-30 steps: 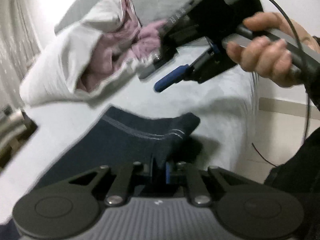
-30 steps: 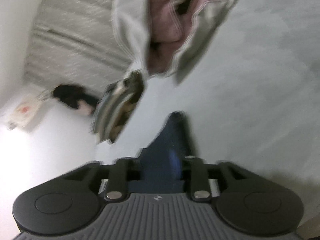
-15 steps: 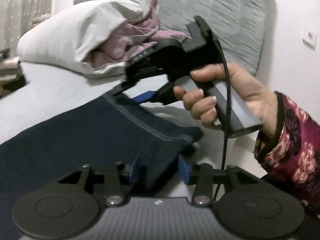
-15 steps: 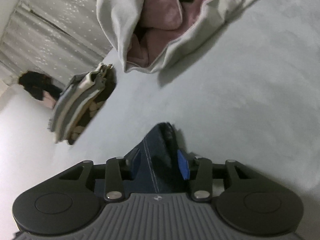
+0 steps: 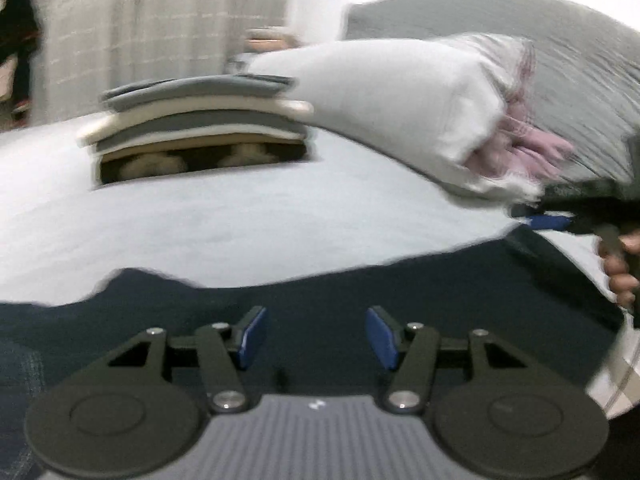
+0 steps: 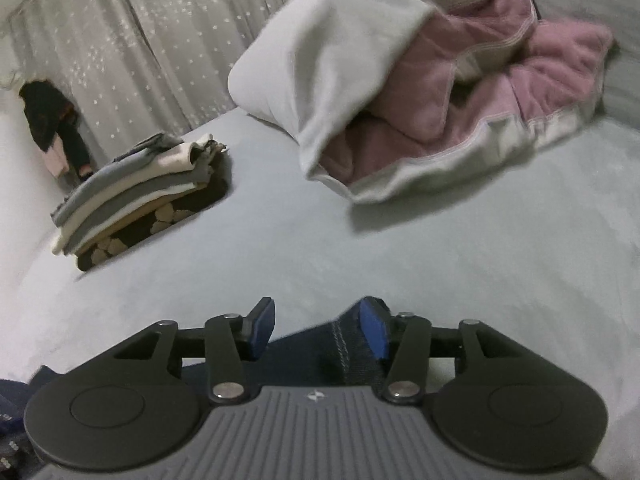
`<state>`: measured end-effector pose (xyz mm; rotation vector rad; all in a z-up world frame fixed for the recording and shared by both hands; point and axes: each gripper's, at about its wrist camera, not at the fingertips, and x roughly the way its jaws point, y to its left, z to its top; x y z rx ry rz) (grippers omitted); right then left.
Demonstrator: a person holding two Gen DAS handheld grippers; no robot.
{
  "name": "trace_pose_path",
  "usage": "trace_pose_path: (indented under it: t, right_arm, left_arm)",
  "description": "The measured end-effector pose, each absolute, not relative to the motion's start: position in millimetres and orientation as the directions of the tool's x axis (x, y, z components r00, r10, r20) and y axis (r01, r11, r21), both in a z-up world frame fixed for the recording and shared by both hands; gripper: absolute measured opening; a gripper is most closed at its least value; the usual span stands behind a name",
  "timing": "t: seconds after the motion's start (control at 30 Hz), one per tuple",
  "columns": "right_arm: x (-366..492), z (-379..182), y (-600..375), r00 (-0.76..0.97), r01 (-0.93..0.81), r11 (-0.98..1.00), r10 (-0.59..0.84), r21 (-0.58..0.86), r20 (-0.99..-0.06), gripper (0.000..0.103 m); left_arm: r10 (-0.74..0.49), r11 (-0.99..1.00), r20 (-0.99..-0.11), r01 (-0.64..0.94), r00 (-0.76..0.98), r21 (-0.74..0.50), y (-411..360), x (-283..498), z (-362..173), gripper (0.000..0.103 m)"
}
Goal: Fold clothes
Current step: 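Open both grippers to release the folded jeans, then grasp the folded jeans edge with both grippers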
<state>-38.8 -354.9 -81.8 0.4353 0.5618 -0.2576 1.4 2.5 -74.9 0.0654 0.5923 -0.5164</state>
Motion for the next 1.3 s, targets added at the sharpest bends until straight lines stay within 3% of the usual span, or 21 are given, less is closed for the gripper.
trace_pose_path:
  t: [0.27,0.33,0.37,0.47,0.63,0.73,0.97,1.2,1.3]
  right_arm:
    - [-16.1,-71.3,-309.4,0.846,0.324,0.908,-0.153,0.265,-0.51,0.052]
    - [-6.2,-73.1,-293.8,0.847,0.286,0.927,-0.125,0.245,-0.517,0.052]
    - [-1.4,-74.5,-285.9,0.845,0.266,0.935,-0.109,0.236,-0.523,0.052]
    - [12.4,-78.4,-261.8,0.836,0.206,0.956,-0.061,0.21,-0.545,0.051]
    - [29.2,-86.4,-225.9,0.815,0.085,0.972,0.058,0.219,-0.576,0.051]
    - [38.5,-92.2,-205.9,0.783,-0.042,0.962,0.199,0.27,-0.589,0.051]
    - [92.7,-94.0,-170.7,0.625,-0.296,0.836,0.536,0.463,-0.568,0.051]
    - [161.0,-99.0,-131.2,0.445,-0.401,0.756,0.654,0.516,-0.612,0.051]
    - [172.4,-103.2,-120.3,0.396,-0.424,0.723,0.689,0.545,-0.607,0.051]
  left_arm:
    - [-0.307,0.937,-0.6,0.346,0.739,-0.052,68.2,44.4,-97.5,0.048]
    - [-0.262,0.945,-0.603,0.328,0.754,-0.001,78.7,52.8,-108.6,0.038]
    - [-0.236,0.951,-0.601,0.309,0.764,0.019,82.3,55.8,-109.6,0.023]
    - [-0.175,0.969,-0.593,0.245,0.786,0.039,91.3,65.2,-105.3,0.014]
    - [-0.207,0.973,-0.555,0.229,0.805,-0.03,102.5,66.3,-95.1,0.015]
    - [-0.2,0.977,-0.498,0.207,0.844,-0.042,112.2,61.2,-84.1,0.041]
    - [-0.11,0.99,-0.52,0.142,0.847,0.021,148.5,77.1,-93.2,0.045]
    - [0.017,0.967,-0.478,0.106,0.878,0.231,155.5,75.7,-112.8,0.04]
    - [0.025,0.973,-0.478,0.089,0.878,0.213,162.7,79.0,-112.4,0.04]
